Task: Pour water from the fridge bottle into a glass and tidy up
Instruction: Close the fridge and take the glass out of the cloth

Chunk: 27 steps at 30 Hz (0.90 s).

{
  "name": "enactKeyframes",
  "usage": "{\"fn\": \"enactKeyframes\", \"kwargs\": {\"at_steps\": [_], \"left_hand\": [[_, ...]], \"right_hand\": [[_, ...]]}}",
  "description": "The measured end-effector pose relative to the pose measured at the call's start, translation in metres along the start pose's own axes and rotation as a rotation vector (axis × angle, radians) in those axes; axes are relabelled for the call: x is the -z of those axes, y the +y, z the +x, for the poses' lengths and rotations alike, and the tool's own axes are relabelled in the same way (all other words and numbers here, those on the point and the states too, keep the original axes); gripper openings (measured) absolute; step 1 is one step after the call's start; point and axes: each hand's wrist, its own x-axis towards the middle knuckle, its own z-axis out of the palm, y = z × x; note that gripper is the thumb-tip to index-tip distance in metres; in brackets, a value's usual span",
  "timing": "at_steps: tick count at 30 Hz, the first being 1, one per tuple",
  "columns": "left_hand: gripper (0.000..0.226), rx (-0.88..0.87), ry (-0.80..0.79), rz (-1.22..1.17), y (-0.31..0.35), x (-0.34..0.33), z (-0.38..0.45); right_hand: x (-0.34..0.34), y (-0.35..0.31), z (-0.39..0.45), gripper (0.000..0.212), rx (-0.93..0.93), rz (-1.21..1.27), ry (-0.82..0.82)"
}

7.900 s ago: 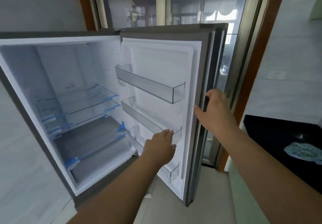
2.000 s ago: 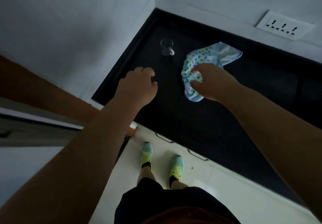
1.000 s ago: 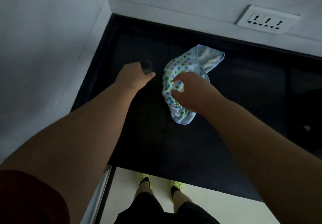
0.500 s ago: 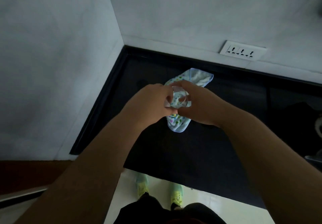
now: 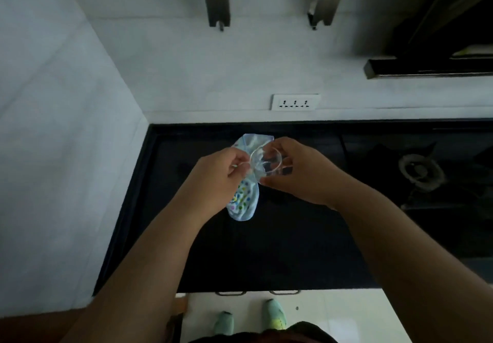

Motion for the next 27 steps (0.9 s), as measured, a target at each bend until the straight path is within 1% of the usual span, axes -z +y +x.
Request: {"fn": "enactKeyframes", "kwargs": {"at_steps": [4,6,10,14,19,25,27], "left_hand": [[0.017,-0.057,-0.165,0.020,0.013,-0.002,0.003],[0.014,-0.102,-0.219,0.034,0.019,-0.005,0.002],[0.019,-0.248,-0.288,-0.014,0.033,-0.030,0.001],[0.019,-0.387,-0.461,-0.037,0.058,-0.072,-0.005],[0.020,-0.585,-0.637,-0.010,0.114,-0.130,-0.036],[0.021,-0.776,-0.837,0.023,0.201,-0.213,-0.087],[0.022,-0.830,-0.870,0.052,0.224,-0.234,-0.101]], "right_hand": [[0.003,-0.004,-0.028,0.058,-0.092,0.054,0.116],[0.002,-0.006,-0.045,0.059,-0.129,0.077,0.187],[0.001,-0.002,-0.087,0.074,-0.213,0.100,0.372],[0.001,0.011,-0.145,0.068,-0.354,0.055,0.495],[0.001,0.032,-0.234,0.067,-0.516,0.104,0.749],[0.019,0.063,-0.350,0.069,-0.693,0.143,0.993],[0.024,0.072,-0.378,0.068,-0.727,0.155,1.032]]}}
